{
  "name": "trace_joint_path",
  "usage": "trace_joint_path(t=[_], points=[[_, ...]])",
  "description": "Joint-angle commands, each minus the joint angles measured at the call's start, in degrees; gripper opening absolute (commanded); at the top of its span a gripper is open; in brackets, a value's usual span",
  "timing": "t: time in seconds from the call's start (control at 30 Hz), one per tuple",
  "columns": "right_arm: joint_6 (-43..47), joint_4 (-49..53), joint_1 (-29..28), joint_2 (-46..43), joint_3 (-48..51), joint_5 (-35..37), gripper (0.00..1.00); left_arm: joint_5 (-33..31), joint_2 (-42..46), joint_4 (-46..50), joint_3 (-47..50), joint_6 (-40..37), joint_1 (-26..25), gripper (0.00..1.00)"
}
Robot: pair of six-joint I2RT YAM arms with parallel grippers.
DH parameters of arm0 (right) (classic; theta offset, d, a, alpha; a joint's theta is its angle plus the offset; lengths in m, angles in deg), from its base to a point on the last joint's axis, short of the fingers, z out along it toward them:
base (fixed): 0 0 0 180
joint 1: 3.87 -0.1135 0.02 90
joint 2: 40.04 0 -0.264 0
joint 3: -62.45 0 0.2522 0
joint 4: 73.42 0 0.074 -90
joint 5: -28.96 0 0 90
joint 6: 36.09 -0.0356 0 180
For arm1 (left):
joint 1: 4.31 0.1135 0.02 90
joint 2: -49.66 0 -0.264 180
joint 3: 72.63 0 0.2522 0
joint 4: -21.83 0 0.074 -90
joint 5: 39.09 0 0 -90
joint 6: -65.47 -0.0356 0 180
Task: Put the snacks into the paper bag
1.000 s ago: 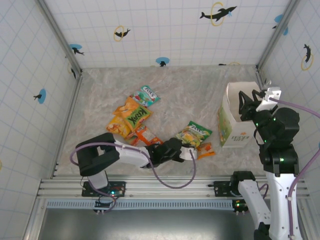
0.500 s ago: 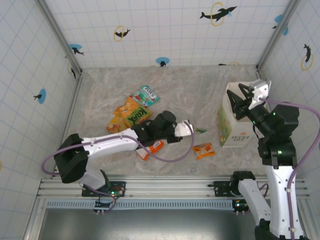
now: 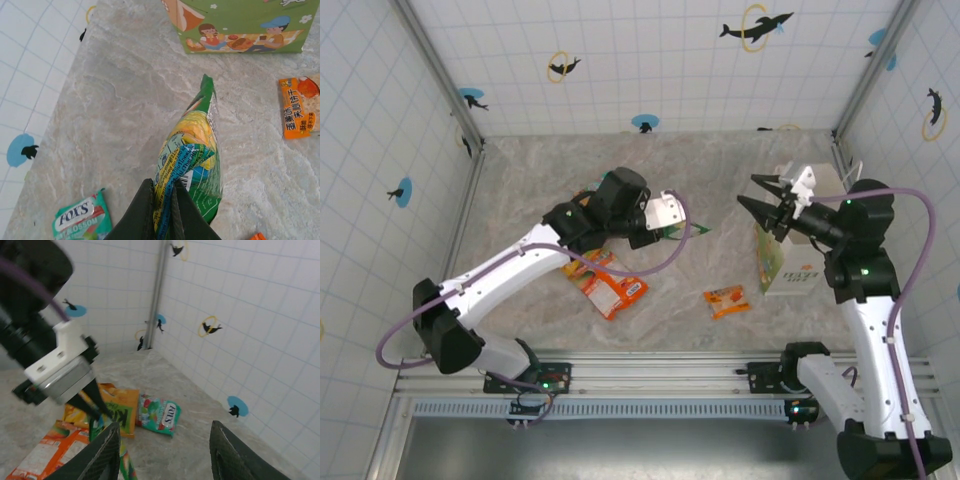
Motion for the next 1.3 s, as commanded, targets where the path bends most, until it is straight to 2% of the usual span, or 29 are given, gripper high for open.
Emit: trace_joint_path(t=[0.0, 0.13, 0.23, 0.33, 0.83, 1.03, 1.27], points=[[8.8, 0.4, -3.5, 1.7, 2.4, -2.1, 0.5, 3.1, -1.2, 7.8, -5.0, 0.4, 1.3, 0.0], [18.2, 7.3, -11.5, 6.0, 1.1, 3.4, 0.53, 7.5, -2.7, 13.8, -10.3, 0.8, 3.3, 0.0], [23.9, 12.5, -17.4, 9.7, -1.1, 8.7, 0.55, 7.3, -4.0, 16.0, -12.2, 0.4, 3.3, 0.0], [25.8, 13.2, -20.8, 12.2, -1.5, 11.6, 0.58, 7.5, -3.9, 16.0, -12.2, 0.2, 3.3, 0.0], [25.3, 5.6, -25.0, 21.8, -0.9, 10.4, 0.62, 15.8, 0.0, 12.4, -8.5, -2.9, 3.3, 0.0], [23.5, 4.5, -25.2, 24.0, 0.8, 9.0, 0.53, 13.8, 1.3, 10.7, -7.5, -2.5, 3.3, 0.0], [20.6, 0.5, -25.9, 22.5, 4.6, 9.6, 0.27, 12.2, 2.4, 8.4, -6.7, -1.9, 3.2, 0.0]])
